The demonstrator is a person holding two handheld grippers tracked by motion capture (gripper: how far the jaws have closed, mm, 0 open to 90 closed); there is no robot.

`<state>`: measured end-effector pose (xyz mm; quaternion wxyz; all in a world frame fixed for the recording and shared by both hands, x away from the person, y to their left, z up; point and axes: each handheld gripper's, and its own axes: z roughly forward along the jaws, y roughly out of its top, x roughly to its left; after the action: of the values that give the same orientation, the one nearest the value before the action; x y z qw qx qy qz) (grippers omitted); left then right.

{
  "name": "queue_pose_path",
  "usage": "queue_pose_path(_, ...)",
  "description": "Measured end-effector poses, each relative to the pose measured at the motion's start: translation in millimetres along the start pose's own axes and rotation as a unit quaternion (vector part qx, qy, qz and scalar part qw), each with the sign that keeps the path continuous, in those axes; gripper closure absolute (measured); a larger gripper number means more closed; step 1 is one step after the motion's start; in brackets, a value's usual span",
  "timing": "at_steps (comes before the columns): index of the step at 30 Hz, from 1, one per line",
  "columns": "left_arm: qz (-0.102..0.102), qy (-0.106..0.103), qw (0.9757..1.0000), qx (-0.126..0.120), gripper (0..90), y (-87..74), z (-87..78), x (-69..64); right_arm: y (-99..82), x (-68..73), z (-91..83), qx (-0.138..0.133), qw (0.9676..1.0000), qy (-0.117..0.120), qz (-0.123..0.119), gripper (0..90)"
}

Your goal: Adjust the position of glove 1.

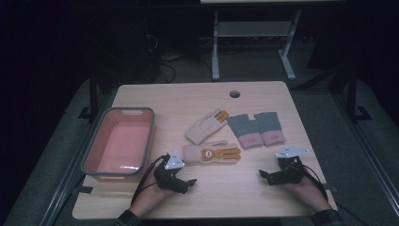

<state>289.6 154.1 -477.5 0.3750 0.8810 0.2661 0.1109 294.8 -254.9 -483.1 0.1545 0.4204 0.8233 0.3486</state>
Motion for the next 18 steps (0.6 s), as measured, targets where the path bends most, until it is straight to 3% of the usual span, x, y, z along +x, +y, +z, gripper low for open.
queue_pose_path(10, 0.005, -0.004, 0.9998, 0.017, 12.3, 3.3, -0.8, 1.0, 0.0, -0.1, 0.0, 0.000, 1.0000, 0.000, 0.000, 2.4)
queue_pose_path(14, 0.004, 0.002, 0.9995, 0.031, 12.4, 8.0, -0.9, -1.0, 0.0, 0.1, -0.1, 0.000, 1.0000, 0.000, 0.001, 2.4)
queue_pose_path(18, 0.008, 0.008, 0.9996, 0.028, 12.4, 14.6, -3.2, -1.9, 0.0, 0.5, -0.3, 0.002, 1.0000, 0.000, 0.004, 2.4)
